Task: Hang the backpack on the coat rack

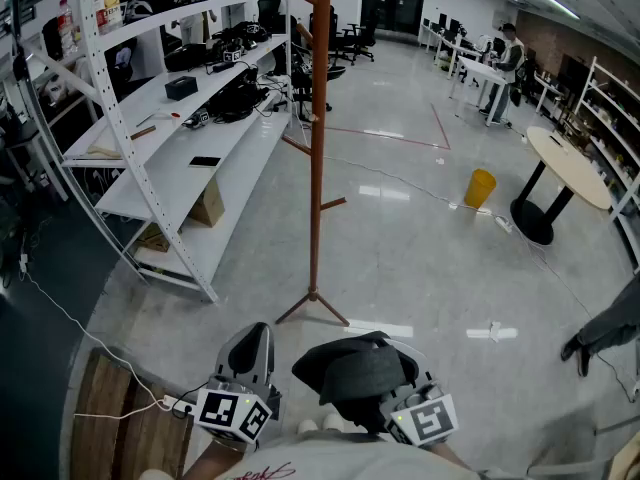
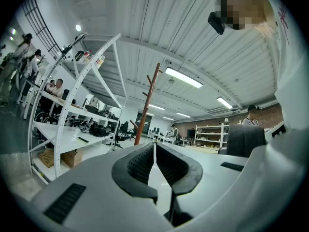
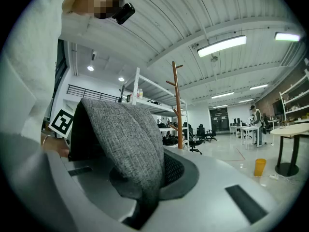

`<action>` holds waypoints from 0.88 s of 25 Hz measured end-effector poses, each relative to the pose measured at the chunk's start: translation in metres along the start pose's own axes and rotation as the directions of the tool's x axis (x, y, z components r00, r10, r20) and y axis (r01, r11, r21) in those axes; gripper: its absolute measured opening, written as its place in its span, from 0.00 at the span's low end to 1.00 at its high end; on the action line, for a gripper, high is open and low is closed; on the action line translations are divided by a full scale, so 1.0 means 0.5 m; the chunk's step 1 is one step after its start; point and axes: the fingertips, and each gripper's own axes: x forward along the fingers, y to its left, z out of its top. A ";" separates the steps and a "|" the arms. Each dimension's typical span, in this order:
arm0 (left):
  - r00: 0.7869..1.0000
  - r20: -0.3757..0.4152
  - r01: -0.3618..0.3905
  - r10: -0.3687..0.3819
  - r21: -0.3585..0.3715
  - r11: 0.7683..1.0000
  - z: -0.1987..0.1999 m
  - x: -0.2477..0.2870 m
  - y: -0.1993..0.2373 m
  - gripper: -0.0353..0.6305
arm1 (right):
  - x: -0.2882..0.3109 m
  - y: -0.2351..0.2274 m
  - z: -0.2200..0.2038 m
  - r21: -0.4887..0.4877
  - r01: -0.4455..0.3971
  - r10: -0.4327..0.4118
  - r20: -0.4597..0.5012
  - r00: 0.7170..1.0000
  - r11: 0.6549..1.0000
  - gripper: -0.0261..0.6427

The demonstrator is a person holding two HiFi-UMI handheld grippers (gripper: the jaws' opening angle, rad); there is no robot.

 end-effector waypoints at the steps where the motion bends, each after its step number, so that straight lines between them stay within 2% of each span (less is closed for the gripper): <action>1: 1.000 0.000 0.000 0.000 0.000 1.000 0.000 -0.002 0.000 0.09 | -0.001 0.002 0.000 0.003 0.000 0.000 0.001 1.000 1.000 0.07; 22: 1.000 0.005 -0.026 0.026 -0.002 1.000 0.001 -0.025 -0.011 0.09 | -0.015 0.007 0.037 0.006 -0.031 0.030 0.070 0.997 1.000 0.07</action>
